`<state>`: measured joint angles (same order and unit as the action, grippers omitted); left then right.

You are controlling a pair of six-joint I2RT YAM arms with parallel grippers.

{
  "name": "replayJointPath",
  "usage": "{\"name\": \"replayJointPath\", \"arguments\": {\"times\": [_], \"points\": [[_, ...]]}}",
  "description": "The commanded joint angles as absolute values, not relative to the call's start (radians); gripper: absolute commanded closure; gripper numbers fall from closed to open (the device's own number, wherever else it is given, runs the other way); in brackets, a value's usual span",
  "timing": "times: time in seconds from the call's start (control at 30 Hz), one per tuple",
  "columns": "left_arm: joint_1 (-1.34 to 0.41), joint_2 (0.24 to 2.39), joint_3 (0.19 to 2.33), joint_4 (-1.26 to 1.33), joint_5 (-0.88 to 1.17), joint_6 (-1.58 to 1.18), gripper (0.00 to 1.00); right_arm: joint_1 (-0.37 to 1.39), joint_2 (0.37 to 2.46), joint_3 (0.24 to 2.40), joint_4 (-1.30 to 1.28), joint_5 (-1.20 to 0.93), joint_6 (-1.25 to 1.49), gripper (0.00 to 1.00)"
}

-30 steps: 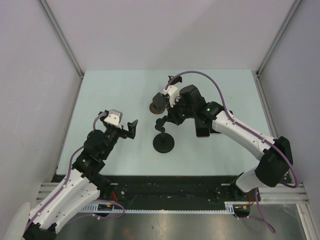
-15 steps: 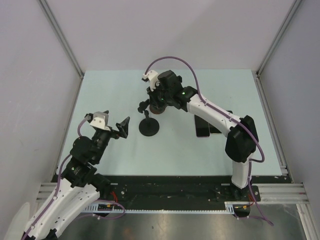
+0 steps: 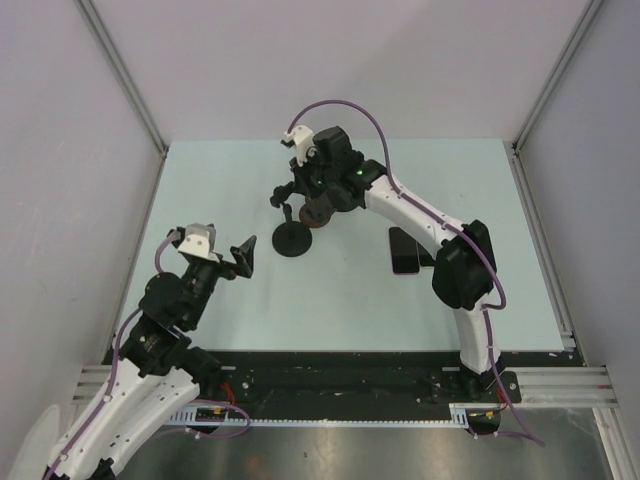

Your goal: Remove the phone from the phone stand

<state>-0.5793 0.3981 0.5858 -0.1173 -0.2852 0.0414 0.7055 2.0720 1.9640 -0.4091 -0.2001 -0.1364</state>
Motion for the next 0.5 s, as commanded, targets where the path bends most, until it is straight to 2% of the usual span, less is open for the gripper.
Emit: {"name": "replayJointPath", "arguments": {"times": [0.0, 0.1, 0.13, 0.2, 0.23, 0.3, 0.33, 0.47], "points": [[-0.571, 0.406, 0.640, -0.110, -0.299, 0.034, 0.00, 0.693, 2.098, 2.013, -0.351, -0.235, -0.152, 1.00], [-0.571, 0.413, 0.647, -0.112, -0.298, 0.034, 0.00, 0.695, 2.103, 2.014, -0.342, -0.245, -0.144, 0.94], [-0.571, 0.416, 0.649, -0.112, -0.296, 0.032, 0.00, 0.696, 2.102, 2.014, -0.341, -0.245, -0.141, 0.86], [-0.571, 0.420, 0.655, -0.112, -0.295, 0.026, 0.00, 0.696, 2.099, 2.014, -0.337, -0.248, -0.140, 0.77], [-0.571, 0.422, 0.657, -0.110, -0.293, 0.025, 0.00, 0.696, 2.092, 2.016, -0.337, -0.250, -0.137, 0.65], [-0.571, 0.425, 0.666, -0.112, -0.293, 0.017, 0.00, 0.696, 2.079, 2.014, -0.344, -0.252, -0.137, 0.53], [-0.571, 0.425, 0.669, -0.110, -0.295, 0.014, 0.00, 0.696, 2.062, 2.008, -0.344, -0.247, -0.137, 0.43], [-0.571, 0.439, 0.702, -0.117, -0.318, 0.006, 0.00, 0.687, 1.993, 1.982, -0.354, -0.222, -0.133, 0.28]]}}
